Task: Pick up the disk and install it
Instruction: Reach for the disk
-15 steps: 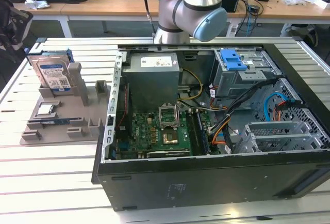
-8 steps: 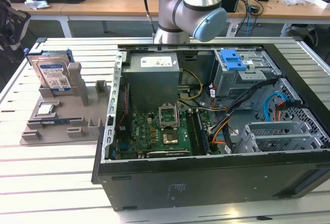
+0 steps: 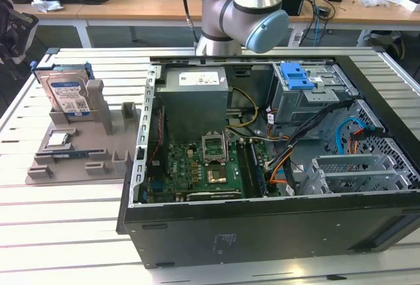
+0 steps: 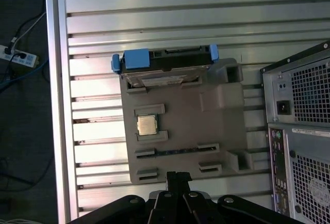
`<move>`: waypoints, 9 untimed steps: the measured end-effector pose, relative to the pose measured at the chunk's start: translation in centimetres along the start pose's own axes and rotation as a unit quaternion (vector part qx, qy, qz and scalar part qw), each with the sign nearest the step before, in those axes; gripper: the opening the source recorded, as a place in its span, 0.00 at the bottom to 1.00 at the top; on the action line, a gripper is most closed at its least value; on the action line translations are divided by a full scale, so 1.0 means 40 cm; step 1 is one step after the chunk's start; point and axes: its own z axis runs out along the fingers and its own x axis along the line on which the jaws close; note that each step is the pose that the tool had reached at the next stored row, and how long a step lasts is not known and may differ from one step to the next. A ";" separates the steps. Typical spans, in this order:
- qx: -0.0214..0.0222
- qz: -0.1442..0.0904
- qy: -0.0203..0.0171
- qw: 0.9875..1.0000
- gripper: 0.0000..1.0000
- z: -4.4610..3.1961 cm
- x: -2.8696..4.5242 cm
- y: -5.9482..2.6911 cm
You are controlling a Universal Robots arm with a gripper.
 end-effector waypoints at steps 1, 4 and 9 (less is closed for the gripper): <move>0.000 0.000 0.000 1.000 0.10 0.000 0.000 0.000; 0.000 0.000 0.000 1.000 0.10 0.000 0.002 0.000; 0.000 0.000 0.000 1.000 0.10 0.000 0.012 -0.001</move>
